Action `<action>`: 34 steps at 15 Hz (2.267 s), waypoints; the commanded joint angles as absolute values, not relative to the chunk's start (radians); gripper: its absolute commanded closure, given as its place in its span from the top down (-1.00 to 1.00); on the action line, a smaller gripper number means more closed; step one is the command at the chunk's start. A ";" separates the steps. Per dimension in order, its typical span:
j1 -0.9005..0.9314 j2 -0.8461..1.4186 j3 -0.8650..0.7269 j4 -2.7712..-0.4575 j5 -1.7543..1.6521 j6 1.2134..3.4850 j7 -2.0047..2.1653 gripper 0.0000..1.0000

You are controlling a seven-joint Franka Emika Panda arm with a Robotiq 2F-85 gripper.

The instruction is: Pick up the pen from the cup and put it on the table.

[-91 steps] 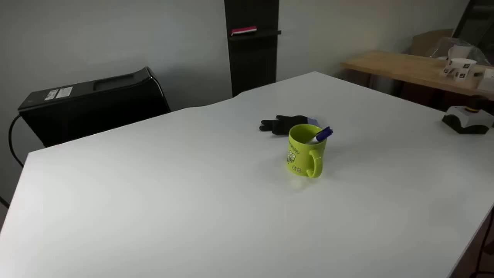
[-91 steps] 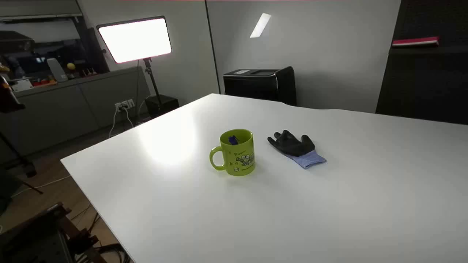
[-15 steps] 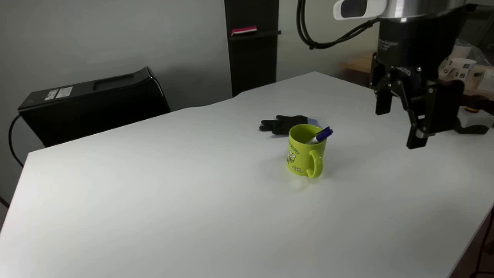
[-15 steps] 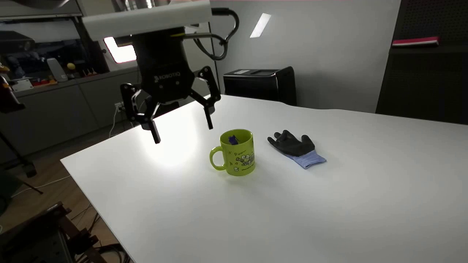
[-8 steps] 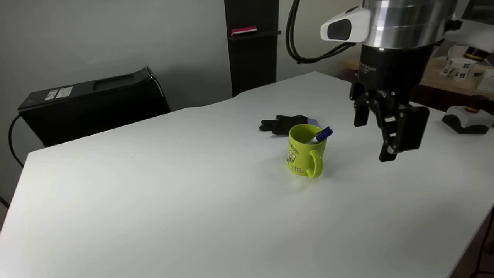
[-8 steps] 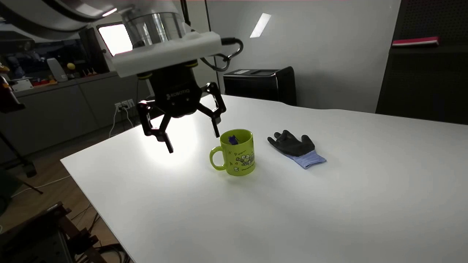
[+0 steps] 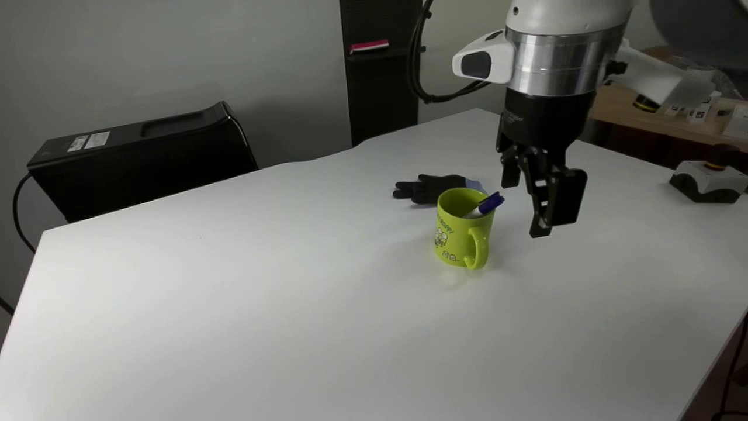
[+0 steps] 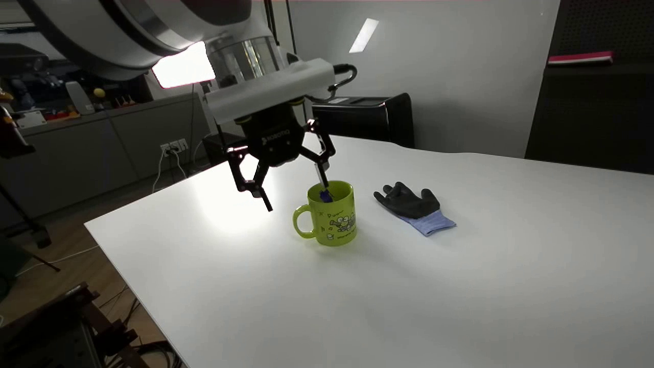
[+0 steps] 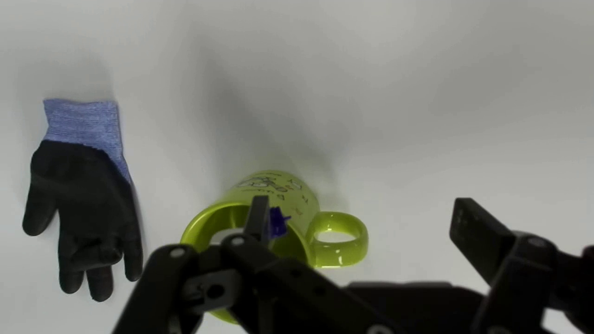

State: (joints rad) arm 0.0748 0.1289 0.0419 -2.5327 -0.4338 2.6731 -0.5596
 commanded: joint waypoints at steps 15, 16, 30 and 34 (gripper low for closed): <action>0.059 0.244 0.002 -2.373 -0.583 2.629 -0.490 1.00; 0.059 0.248 0.002 -2.369 -0.581 2.628 -0.489 1.00; 0.072 0.271 0.017 -2.356 -0.575 2.638 -0.464 0.34; 0.073 0.268 0.017 -2.357 -0.577 2.637 -0.463 -0.22</action>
